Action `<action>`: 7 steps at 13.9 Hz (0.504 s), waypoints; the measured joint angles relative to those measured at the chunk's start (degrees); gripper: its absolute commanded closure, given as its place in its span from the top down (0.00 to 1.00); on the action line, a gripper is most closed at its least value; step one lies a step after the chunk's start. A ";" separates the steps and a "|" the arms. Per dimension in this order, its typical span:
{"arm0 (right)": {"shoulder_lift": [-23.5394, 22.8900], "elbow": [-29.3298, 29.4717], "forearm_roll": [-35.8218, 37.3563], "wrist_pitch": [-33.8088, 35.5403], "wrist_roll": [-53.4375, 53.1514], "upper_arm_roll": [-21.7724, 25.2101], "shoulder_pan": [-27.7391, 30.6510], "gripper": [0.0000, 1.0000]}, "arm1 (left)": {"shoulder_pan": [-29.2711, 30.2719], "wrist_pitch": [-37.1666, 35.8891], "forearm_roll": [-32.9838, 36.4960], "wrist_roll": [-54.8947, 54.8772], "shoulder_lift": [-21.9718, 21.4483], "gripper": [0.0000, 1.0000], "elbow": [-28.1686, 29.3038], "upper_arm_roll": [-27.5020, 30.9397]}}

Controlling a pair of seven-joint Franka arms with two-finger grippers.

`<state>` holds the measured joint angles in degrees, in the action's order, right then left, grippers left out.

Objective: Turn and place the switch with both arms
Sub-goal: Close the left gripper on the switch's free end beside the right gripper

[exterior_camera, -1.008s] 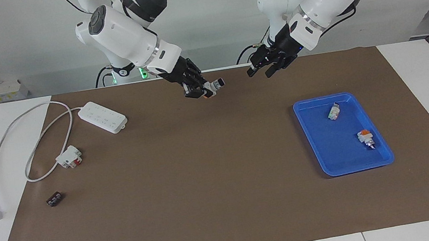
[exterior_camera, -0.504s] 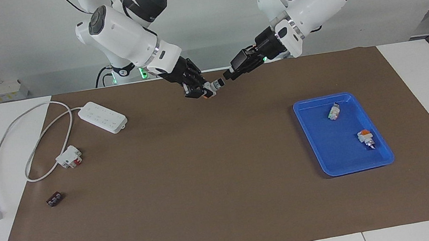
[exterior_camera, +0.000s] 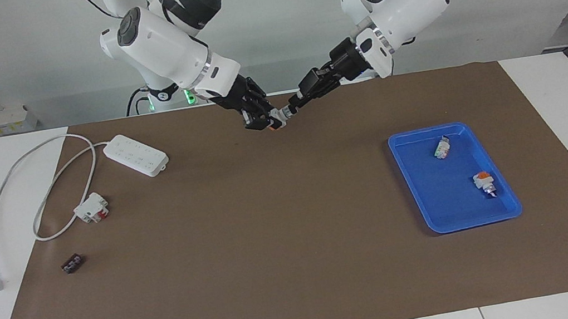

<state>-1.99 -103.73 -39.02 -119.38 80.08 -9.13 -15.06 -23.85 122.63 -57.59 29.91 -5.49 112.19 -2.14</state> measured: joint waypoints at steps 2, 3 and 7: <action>0.02 0.00 0.00 0.00 0.00 0.00 0.00 0.00 | -0.67 1.12 -0.01 0.00 0.09 0.29 0.12 -0.03; 0.02 0.00 0.00 -0.03 0.00 0.00 0.00 0.00 | -0.98 1.63 -0.01 0.00 0.16 0.28 0.21 -0.02; 0.02 -0.13 0.00 -0.15 0.00 0.03 -0.02 0.00 | -1.45 2.78 -0.02 -0.04 0.22 0.16 0.44 -0.01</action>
<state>-1.98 -103.86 -39.02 -119.53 80.08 -9.11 -15.08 -25.30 125.41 -57.62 29.87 -5.27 112.64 -2.15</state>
